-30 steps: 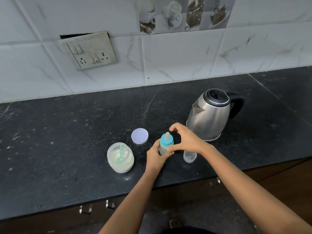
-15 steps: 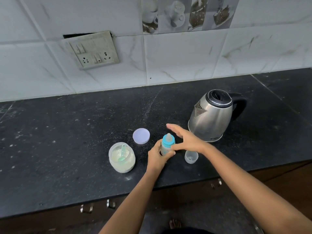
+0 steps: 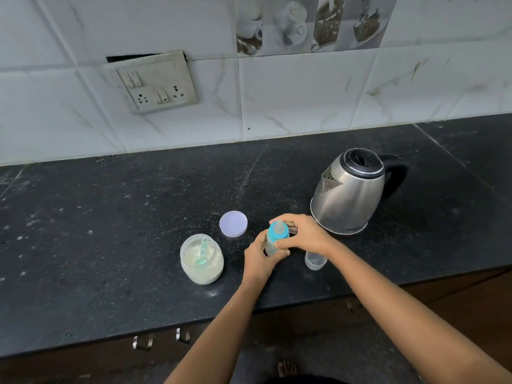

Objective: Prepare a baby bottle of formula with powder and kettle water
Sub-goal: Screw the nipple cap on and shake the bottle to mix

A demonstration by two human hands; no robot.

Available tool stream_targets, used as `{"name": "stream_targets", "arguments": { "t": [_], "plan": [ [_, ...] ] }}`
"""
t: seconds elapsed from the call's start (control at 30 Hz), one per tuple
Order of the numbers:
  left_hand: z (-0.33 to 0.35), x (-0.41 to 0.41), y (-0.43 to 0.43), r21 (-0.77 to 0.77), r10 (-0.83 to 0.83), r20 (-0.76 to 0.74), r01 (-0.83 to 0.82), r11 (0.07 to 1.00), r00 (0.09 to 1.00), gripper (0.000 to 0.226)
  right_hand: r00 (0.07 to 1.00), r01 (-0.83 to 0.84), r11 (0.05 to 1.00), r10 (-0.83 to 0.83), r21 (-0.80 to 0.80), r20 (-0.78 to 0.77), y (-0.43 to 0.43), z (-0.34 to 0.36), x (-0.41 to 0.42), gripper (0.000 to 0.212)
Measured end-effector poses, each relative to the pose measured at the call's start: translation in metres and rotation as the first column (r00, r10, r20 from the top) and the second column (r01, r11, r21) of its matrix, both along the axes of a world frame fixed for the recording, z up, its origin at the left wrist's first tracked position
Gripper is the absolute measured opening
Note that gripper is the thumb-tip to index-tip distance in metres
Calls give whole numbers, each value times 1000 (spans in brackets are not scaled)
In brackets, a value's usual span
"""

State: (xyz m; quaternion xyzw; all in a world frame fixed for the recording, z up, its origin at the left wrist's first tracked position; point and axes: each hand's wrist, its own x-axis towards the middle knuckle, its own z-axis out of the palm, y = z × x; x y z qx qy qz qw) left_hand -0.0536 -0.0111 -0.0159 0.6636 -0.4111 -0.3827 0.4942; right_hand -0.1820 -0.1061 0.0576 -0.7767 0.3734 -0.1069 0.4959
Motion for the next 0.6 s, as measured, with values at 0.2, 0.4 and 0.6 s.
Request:
{"name": "stream_targets", "arguments": {
  "t": [0.2,0.4,0.6],
  "plan": [
    [5,2,1,3,-47,18,47,999,999,54,934,262,923,-316,-281,-168,25,-7,24,48],
    [7,15,-4,73,-177,64,172,982,982,59,941,-320,939,330,129,-72,-25,11,3,58],
    [6,20,-6,83,-217,77,211,974,973,52,965,-253,961,243,-112,-96,-17,1,0,48]
  ]
}}
